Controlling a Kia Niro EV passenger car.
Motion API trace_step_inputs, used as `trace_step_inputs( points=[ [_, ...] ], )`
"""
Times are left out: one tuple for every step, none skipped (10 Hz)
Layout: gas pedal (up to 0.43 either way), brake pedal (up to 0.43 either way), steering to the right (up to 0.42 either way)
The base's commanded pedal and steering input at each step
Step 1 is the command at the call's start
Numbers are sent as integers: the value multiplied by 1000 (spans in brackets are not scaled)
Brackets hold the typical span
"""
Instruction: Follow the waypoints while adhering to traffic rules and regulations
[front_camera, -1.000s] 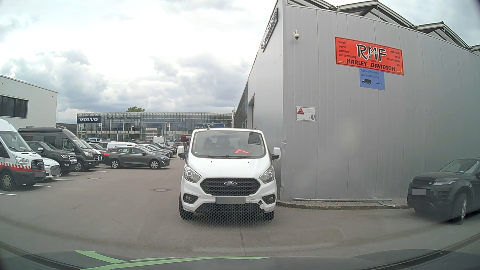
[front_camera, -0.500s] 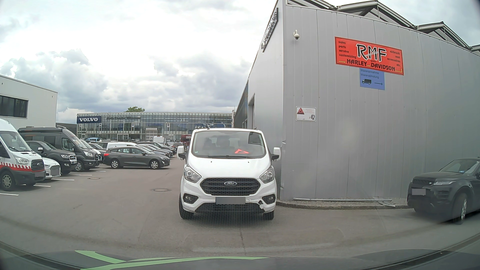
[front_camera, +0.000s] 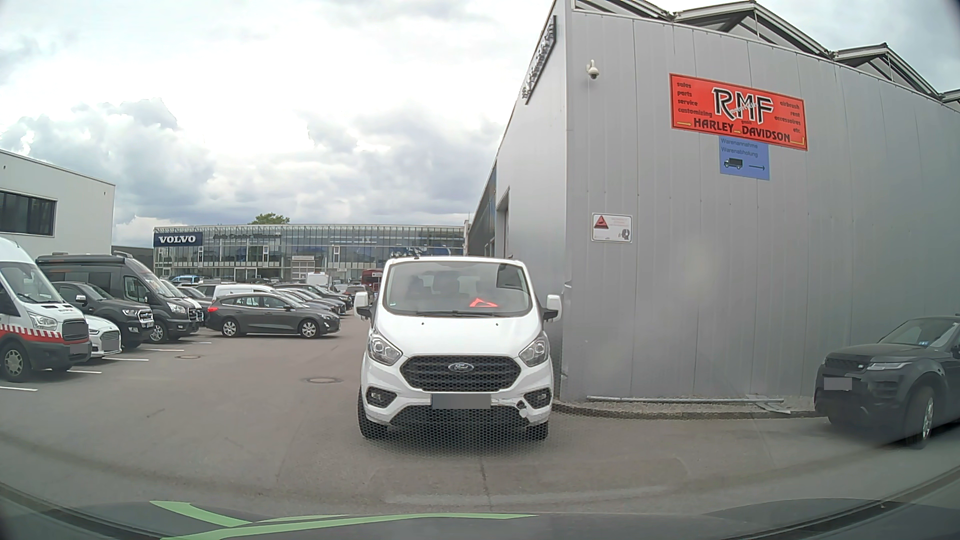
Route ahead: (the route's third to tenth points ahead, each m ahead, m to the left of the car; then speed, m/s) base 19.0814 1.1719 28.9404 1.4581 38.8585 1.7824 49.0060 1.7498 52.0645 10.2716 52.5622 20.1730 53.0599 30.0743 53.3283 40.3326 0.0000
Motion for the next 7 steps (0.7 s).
trace_step_inputs(
  points=[
    [0,348,6],
    [0,354,6],
    [0,348,6],
    [0,348,6],
    [0,348,6],
    [0,348,6],
    [0,348,6]
  ],
)
